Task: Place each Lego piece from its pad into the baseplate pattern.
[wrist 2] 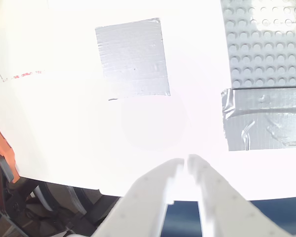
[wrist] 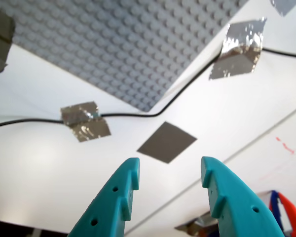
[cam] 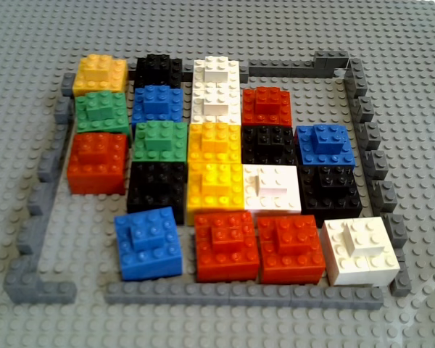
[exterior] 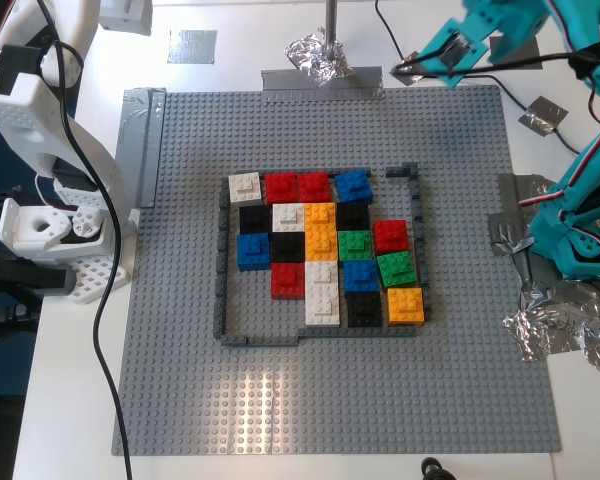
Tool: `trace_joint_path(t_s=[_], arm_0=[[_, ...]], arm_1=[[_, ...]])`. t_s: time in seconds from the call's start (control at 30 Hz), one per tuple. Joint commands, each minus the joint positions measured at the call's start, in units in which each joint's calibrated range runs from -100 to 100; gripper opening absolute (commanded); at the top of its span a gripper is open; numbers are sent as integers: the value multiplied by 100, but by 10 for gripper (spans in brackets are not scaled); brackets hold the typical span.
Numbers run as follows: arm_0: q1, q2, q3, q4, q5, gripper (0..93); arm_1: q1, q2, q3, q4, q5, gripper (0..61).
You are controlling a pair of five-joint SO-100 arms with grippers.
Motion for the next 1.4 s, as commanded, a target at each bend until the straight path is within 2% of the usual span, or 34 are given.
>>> trace_joint_path(t_s=[0.0, 0.6, 0.83, 1.37], arm_0=[[471, -265, -44, 58, -3, 148], [1581, -205, -8, -153, -13, 143], [1951, -214, -8, -161, -345, 142], [2198, -231, -53, -145, -336, 149]], arm_1=[[19, -313, -260, 17, -15, 2], [70, -159, -404, 163, 34, 2], [34, -124, -386, 147, 5, 2], [121, -210, -287, 269, 54, 2]])
